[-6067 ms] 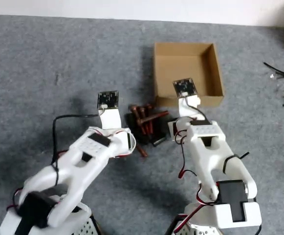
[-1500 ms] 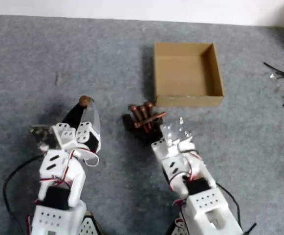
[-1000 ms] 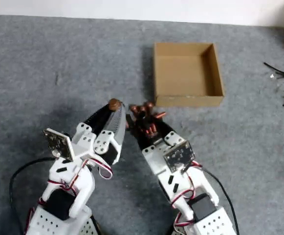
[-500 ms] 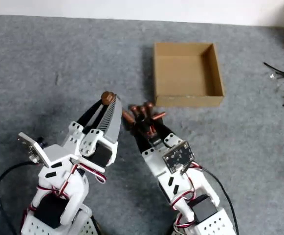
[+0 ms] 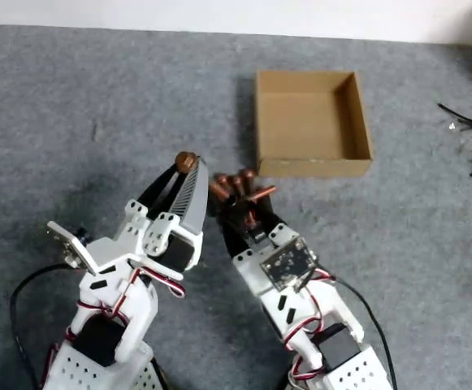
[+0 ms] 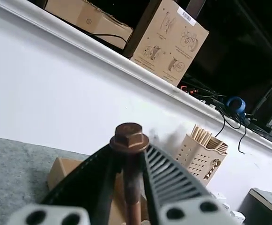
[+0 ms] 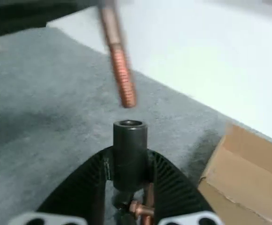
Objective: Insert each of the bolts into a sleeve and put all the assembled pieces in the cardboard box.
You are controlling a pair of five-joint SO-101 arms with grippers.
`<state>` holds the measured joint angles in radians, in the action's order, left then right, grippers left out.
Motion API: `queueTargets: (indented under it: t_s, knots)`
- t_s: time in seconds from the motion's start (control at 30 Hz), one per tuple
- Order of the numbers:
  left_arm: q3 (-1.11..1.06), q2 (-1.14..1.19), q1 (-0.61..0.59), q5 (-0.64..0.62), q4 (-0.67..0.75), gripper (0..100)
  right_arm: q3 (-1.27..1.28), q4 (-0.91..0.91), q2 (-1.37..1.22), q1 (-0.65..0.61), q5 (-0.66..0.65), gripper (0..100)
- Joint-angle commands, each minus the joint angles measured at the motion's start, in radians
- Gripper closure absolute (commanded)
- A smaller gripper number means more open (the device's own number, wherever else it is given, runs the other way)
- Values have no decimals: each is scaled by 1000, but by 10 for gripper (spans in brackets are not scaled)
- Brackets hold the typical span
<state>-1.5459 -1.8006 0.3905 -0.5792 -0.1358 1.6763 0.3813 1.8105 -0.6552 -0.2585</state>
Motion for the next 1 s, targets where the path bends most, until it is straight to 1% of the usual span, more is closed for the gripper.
queueTargets:
  t_s: [0.0, 0.1, 0.23, 0.37, 0.57, 0.77, 0.9, 0.97]
  knots:
    - [-5, -4, 67, -2, 25, 996, 148, 8, 15, -35, -15, 995]
    - [-31, -4, 90, 0, 14, 996, 148, 8, 15, -33, -15, 995]
    - [-33, -13, 74, 58, -6, 996, 148, 8, 16, -33, -15, 995]
    - [4, -15, 47, 54, -21, 996, 148, 7, 16, -31, -15, 995]
    - [64, -15, 45, 28, -81, 996, 148, 4, 16, -12, -15, 995]
    - [77, -15, 44, 28, -89, 996, 148, 4, 16, -12, -15, 995]
    - [88, -15, -30, 26, -84, 996, 148, 4, 16, -12, -15, 995]
    - [87, -15, -45, 25, -89, 996, 148, 4, 16, -12, -15, 995]
